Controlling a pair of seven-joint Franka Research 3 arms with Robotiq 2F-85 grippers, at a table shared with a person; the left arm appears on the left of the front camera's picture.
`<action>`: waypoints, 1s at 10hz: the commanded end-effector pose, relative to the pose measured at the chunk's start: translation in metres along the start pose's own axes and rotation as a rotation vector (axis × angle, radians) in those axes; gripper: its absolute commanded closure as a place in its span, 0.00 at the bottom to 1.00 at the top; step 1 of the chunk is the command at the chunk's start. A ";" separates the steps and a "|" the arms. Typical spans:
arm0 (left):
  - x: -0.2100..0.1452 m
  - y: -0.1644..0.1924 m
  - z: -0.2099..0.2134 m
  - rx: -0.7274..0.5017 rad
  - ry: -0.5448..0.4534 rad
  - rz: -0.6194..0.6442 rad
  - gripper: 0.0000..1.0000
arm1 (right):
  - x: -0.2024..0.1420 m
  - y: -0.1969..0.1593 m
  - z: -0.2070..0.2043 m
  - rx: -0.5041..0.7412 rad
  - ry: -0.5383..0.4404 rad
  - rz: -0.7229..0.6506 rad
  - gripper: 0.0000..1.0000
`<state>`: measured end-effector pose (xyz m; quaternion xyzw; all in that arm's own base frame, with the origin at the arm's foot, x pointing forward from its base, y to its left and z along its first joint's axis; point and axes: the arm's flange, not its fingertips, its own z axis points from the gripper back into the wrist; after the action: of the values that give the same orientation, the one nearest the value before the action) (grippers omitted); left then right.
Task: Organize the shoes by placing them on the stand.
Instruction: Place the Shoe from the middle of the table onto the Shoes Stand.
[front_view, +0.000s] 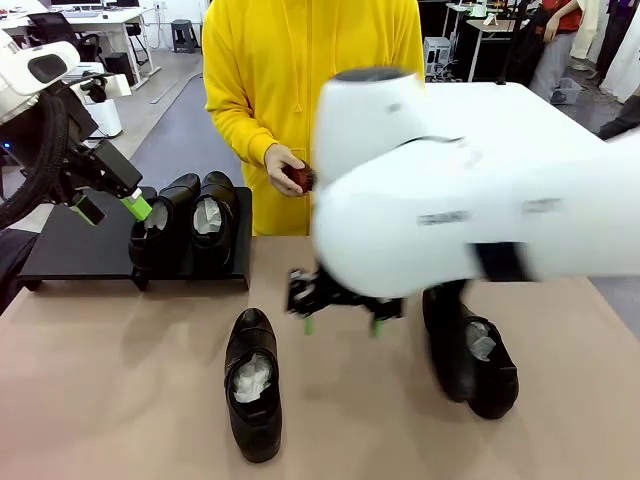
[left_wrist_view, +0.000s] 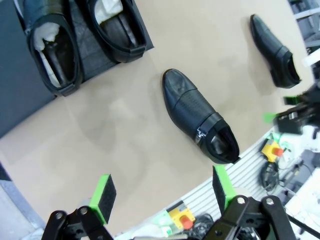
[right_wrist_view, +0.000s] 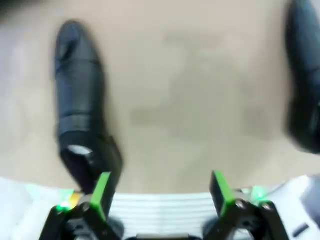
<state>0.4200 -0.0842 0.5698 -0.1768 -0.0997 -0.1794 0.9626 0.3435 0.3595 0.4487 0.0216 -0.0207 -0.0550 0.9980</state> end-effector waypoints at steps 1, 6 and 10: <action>-0.008 -0.018 -0.011 -0.015 0.022 0.002 0.00 | -0.015 -0.057 0.020 -0.003 -0.071 -0.243 0.00; -0.032 -0.079 -0.048 -0.075 0.053 0.189 0.00 | -0.034 -0.143 0.043 0.065 -0.203 -0.749 0.00; -0.025 -0.081 -0.041 -0.054 0.027 0.123 0.00 | -0.025 -0.142 0.046 0.073 -0.176 -0.664 0.00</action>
<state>0.3710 -0.1649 0.5452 -0.2053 -0.0580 -0.1249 0.9690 0.2953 0.2140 0.4849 0.0529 -0.1055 -0.3977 0.9099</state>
